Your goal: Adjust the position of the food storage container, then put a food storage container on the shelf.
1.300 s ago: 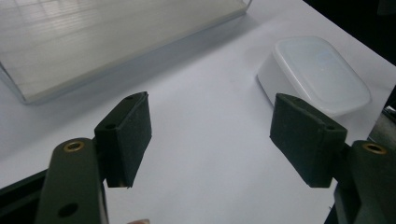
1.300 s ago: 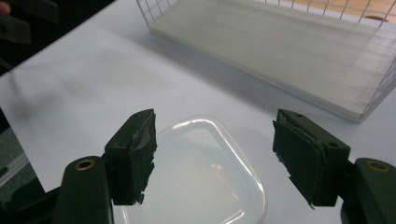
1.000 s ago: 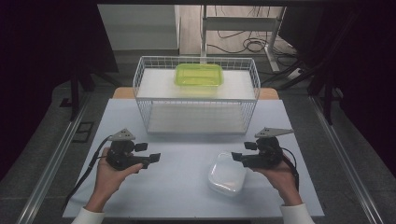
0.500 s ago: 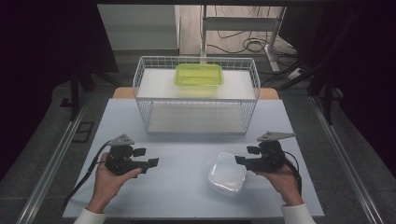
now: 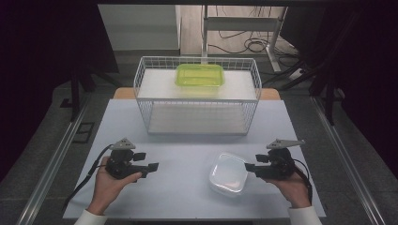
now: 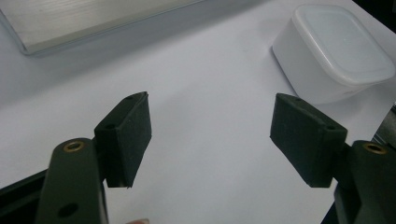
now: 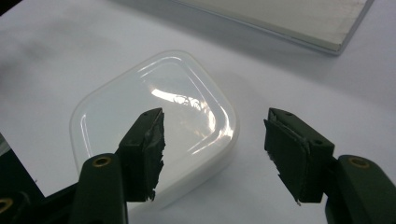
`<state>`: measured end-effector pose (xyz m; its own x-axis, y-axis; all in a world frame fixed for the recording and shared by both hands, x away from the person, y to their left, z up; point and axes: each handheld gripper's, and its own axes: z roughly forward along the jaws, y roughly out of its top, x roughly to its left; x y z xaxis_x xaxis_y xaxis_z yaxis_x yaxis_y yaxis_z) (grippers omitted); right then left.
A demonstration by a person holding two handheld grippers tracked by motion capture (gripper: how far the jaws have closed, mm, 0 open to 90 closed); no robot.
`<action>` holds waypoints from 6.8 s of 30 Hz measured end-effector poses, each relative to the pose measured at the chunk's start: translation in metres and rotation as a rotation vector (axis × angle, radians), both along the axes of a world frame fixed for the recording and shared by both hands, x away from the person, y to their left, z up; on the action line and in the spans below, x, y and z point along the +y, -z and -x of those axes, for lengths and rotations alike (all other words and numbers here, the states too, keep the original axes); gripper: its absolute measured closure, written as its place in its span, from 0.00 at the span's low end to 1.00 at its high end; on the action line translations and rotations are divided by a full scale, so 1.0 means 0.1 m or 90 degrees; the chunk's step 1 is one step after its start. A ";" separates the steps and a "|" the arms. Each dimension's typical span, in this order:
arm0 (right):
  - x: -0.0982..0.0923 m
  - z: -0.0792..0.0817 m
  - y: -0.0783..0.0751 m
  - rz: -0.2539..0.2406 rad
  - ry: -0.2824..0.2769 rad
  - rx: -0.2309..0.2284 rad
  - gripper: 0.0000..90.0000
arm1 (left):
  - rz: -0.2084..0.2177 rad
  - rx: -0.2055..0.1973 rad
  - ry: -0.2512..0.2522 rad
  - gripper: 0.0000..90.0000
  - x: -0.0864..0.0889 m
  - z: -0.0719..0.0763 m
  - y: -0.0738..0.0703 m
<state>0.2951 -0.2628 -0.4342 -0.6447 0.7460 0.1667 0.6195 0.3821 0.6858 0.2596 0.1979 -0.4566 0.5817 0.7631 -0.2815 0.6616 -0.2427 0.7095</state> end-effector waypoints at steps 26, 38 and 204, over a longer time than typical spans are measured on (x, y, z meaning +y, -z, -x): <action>0.02 0.33 0.39 0.163 -0.152 0.101 0.99 | -0.012 0.016 0.019 0.31 -0.05 -0.04 0.06; 0.31 0.36 0.48 0.228 -0.204 0.095 0.99 | -0.005 0.020 0.022 0.31 -0.05 -0.05 0.06; 0.72 -0.03 0.25 -0.121 -0.001 0.086 0.35 | 0.142 0.133 0.013 0.37 -0.33 -0.18 0.28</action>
